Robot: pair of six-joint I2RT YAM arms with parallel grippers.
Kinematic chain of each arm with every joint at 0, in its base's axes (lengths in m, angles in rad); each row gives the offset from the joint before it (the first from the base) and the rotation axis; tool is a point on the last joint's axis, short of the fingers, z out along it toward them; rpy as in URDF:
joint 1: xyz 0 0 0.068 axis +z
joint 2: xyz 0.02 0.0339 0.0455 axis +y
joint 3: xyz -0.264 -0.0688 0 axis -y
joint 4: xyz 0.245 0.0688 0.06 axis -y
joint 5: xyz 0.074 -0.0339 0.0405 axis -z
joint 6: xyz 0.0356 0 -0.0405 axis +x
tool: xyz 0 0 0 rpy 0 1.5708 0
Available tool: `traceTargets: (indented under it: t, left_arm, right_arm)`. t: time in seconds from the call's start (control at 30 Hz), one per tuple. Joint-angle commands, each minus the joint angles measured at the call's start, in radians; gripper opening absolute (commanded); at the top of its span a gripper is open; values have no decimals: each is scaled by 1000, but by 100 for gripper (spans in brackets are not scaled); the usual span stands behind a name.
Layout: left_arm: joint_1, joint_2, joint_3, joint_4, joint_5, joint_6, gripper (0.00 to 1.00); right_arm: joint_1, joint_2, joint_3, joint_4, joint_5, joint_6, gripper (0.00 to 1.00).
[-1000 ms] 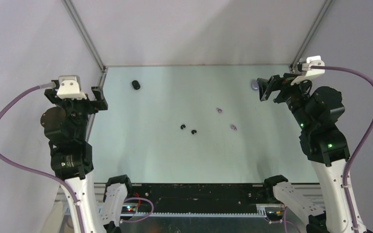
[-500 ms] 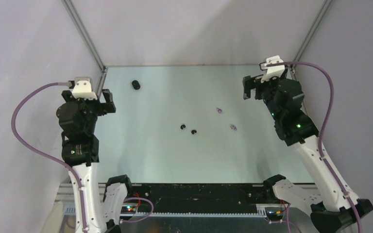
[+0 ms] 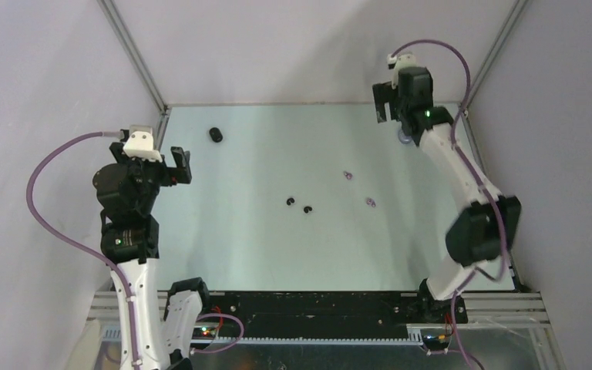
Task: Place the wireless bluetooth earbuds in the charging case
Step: Pick up the charging case at the center of the board.
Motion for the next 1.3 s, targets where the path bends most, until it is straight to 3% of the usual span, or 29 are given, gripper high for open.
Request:
traceTargets:
  t: [0.0, 0.1, 0.17, 0.33, 0.63, 1.27]
  left_arm:
    - [8, -21, -13, 41, 35, 30, 99]
    - [8, -25, -23, 45, 41, 32, 99]
    - [8, -27, -26, 46, 46, 34, 99]
    - [8, -20, -32, 48, 64, 37, 99]
    - [8, -5, -25, 41, 75, 35, 99]
    - [11, 15, -15, 33, 65, 30, 99]
  right_arm:
    - [-147, 271, 342, -340, -165, 172, 96]
    - [-245, 471, 658, -517, -299, 229, 94]
    - [-279, 596, 776, -613, -350, 246, 93]
    - [-309, 704, 753, -577, -316, 253, 91]
    - [-376, 829, 787, -560, -394, 338, 87]
    - [-354, 965, 864, -450, -382, 398, 86]
